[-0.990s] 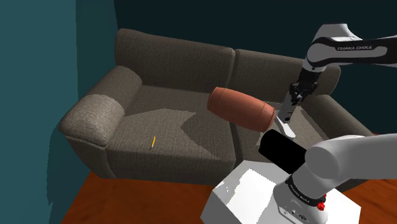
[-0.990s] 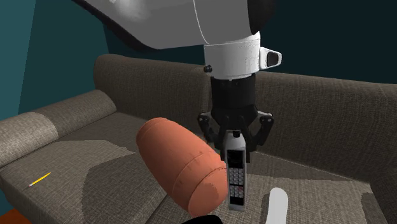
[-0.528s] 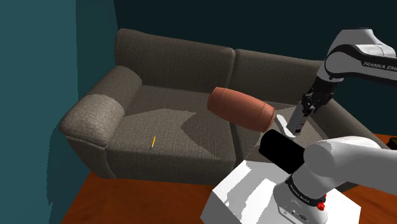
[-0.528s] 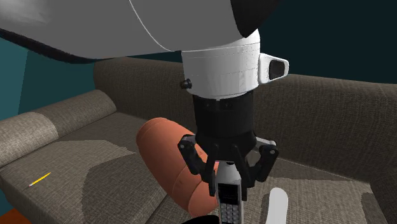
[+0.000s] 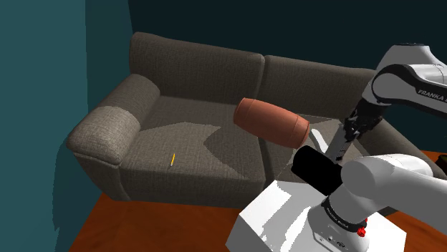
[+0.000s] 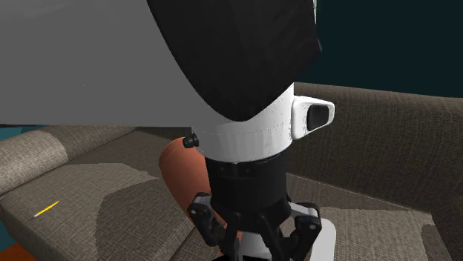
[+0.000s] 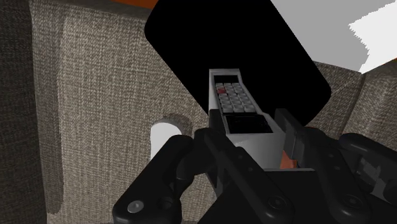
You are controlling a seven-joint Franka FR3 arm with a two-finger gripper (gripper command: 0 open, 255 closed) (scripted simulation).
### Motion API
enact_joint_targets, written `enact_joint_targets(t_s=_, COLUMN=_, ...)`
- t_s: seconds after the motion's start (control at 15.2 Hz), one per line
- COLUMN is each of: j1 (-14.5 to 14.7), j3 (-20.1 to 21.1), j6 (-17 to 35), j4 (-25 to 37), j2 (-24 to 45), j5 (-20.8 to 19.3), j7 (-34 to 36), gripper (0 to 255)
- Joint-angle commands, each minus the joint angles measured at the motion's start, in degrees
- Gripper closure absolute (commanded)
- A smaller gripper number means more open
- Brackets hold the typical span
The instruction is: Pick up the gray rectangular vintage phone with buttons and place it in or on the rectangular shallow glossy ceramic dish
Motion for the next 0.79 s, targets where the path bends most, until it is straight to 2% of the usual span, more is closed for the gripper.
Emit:
enact_joint_targets(t_s=0.0, j1=-0.28, j3=-0.6, j6=1.47, j4=-1.34, j2=0.1, j5=-0.63, j7=0.12, gripper=255)
enact_joint_targets(t_s=0.59, j1=-1.88, j3=-3.3, j6=8.55, j4=-7.92, j2=0.79, j5=-3.74, j7=0.95, gripper=255)
enact_joint_targets(t_s=0.73, j1=-1.88, j3=-3.3, j6=8.55, j4=-7.92, j2=0.79, j5=-3.74, j7=0.95, gripper=255)
